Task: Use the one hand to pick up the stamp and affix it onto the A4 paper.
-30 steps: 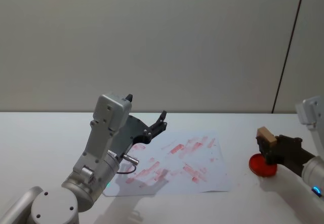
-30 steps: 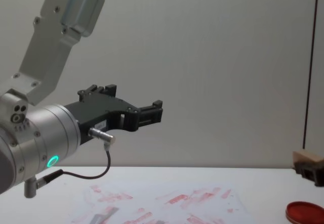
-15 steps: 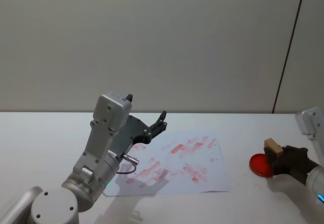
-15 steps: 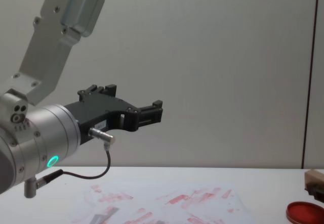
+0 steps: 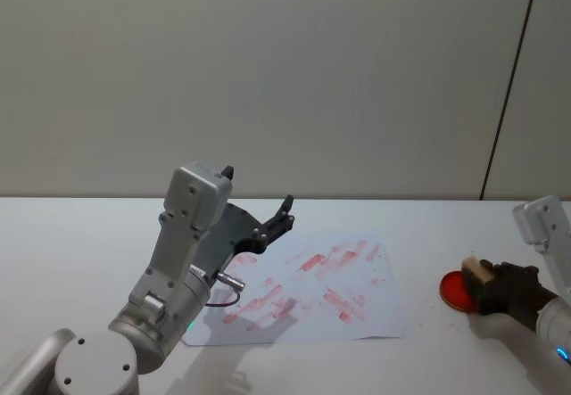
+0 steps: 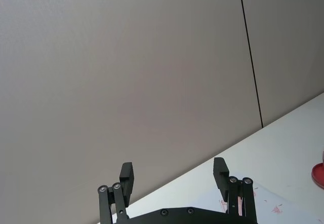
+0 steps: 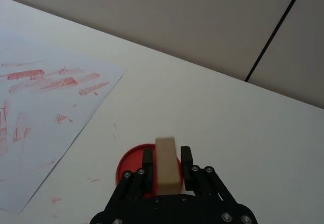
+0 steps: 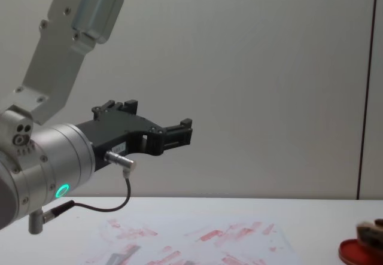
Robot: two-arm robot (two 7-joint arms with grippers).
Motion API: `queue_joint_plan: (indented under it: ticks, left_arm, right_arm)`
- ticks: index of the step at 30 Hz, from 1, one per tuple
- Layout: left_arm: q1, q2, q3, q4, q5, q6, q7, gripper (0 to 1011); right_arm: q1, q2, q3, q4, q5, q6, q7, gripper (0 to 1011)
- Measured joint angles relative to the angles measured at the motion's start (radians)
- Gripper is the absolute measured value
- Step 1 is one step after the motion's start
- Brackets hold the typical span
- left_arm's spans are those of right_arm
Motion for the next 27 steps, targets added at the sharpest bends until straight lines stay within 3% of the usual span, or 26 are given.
queue_joint_plan:
  ticks: [19, 24, 27]
  left_arm:
    - [0.000, 0.000, 0.000, 0.000, 0.000, 0.000, 0.000, 1002]
    - [0.000, 0.000, 0.000, 0.000, 0.000, 0.000, 0.000, 1002]
    - [0.000, 0.000, 0.000, 0.000, 0.000, 0.000, 0.000, 1002]
  right_arm:
    - [0.004, -0.003, -0.003, 0.014, -0.010, -0.004, 0.006, 877]
    - [0.005, -0.003, -0.004, 0.015, -0.011, -0.005, 0.007, 998]
    - [0.005, -0.003, -0.004, 0.016, -0.011, -0.005, 0.007, 1001]
